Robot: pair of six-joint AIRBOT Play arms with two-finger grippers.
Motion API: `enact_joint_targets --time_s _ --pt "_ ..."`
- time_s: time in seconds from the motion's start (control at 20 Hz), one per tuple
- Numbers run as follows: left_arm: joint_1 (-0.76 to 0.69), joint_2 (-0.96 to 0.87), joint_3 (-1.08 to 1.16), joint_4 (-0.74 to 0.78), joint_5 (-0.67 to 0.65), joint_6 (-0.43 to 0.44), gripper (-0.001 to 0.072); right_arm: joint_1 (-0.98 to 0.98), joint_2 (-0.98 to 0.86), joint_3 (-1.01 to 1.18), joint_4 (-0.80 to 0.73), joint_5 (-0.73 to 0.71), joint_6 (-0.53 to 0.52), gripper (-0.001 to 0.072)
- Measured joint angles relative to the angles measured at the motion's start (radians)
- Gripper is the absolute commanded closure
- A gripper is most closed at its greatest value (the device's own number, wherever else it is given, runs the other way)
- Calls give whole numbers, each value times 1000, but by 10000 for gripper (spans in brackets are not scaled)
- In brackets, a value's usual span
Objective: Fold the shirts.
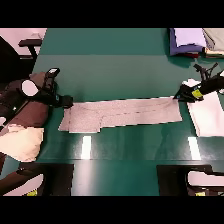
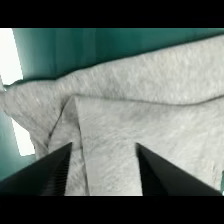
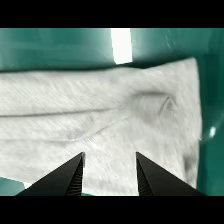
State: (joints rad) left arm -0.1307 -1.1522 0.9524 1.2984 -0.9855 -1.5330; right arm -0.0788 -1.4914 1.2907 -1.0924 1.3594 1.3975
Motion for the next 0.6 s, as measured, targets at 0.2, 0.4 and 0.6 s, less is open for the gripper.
enact_joint_targets --time_s 0.2,0.4,0.6 --pt "0 -3 57 -5 -18 -7 240 -66 -22 39 47 43 -89 113" --pt "0 -3 81 -78 -36 1 677 -177 -57 49 62 119 -138 113" --pt "0 -3 88 -182 -39 32 678 -230 -133 52 69 175 -153 117"
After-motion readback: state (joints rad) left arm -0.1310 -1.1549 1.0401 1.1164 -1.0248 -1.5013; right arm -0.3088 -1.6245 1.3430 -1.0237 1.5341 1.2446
